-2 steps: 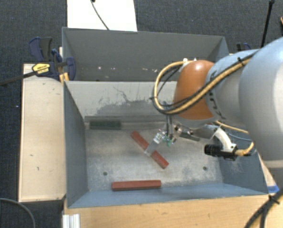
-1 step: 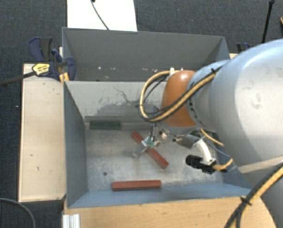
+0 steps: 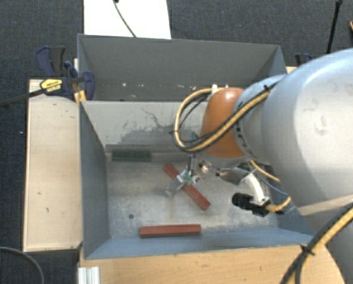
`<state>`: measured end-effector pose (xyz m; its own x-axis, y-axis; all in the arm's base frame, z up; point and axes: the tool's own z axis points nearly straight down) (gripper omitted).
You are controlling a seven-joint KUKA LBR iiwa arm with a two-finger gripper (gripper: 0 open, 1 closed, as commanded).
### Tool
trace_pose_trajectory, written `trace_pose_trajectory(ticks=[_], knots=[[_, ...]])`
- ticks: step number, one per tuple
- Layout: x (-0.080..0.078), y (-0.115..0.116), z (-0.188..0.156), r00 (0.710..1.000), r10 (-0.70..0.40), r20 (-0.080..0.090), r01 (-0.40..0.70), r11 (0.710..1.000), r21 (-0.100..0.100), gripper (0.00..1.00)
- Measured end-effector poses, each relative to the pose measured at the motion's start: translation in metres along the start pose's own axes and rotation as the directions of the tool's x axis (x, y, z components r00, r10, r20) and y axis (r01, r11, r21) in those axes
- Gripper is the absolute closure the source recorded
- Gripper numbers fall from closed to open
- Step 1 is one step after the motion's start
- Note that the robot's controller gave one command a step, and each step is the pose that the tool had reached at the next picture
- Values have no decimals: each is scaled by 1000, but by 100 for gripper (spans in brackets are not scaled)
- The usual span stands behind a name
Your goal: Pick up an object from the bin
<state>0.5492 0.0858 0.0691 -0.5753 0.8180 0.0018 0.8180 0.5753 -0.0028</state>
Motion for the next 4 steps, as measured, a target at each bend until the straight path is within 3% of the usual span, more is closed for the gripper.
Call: trace_pose_trajectory(ticks=[1, 2, 3, 4], knots=[[0, 0, 0, 1000, -4, 0, 4, 1000, -1, 100], [0, 0, -8, 1000, -9, 3, 9, 1000, -4, 100], [-1, 2, -55, 1000, -18, 4, 18, 1000, -7, 100], [-2, 3, -123, 1000, -25, 5, 25, 1000, -9, 100]])
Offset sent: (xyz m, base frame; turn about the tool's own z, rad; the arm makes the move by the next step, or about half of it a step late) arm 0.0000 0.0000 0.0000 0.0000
